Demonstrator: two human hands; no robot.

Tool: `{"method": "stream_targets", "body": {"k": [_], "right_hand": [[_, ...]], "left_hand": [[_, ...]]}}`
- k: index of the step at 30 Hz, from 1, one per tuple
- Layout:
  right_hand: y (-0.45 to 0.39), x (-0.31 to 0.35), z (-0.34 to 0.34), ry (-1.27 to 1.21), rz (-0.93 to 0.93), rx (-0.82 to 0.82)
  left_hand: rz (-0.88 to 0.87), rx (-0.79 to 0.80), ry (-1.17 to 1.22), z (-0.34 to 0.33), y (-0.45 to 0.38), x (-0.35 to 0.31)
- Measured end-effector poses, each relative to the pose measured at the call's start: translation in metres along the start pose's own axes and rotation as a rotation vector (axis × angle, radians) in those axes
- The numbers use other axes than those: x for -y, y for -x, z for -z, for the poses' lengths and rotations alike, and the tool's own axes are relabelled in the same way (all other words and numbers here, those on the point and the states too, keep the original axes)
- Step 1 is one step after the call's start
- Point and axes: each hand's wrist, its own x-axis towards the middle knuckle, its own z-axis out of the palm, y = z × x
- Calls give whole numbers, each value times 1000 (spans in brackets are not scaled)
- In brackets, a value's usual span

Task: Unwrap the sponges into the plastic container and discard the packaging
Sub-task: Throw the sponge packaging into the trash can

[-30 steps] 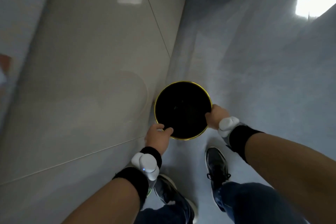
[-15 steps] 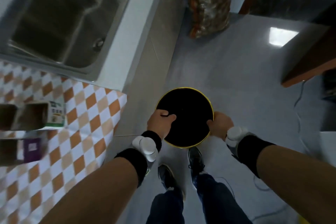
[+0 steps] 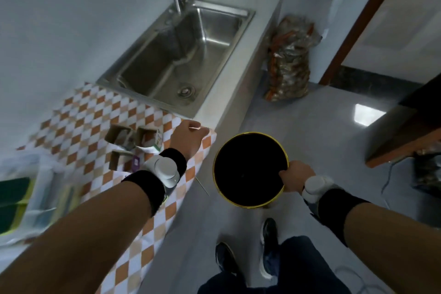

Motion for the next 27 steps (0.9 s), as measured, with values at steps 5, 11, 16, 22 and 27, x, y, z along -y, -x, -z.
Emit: {"method": "stream_targets", "body": {"k": [5,11,16,22,27], "right_hand": [[6,25,-3,-31,38,7],[1,53,-4,15,75,43],[-2,63,-9,83,95,82],[-1,68,-11,90,92,56],[-3,67,-11,34,73,60]], "left_hand": [[7,-164,-81,70,-2,15],[112,-317,-151,121,-4,45],[108,-376,-344,144,-16,70],[177,-295,-474,146,-23,76],[152,-129,-625,144,-32,83]]}}
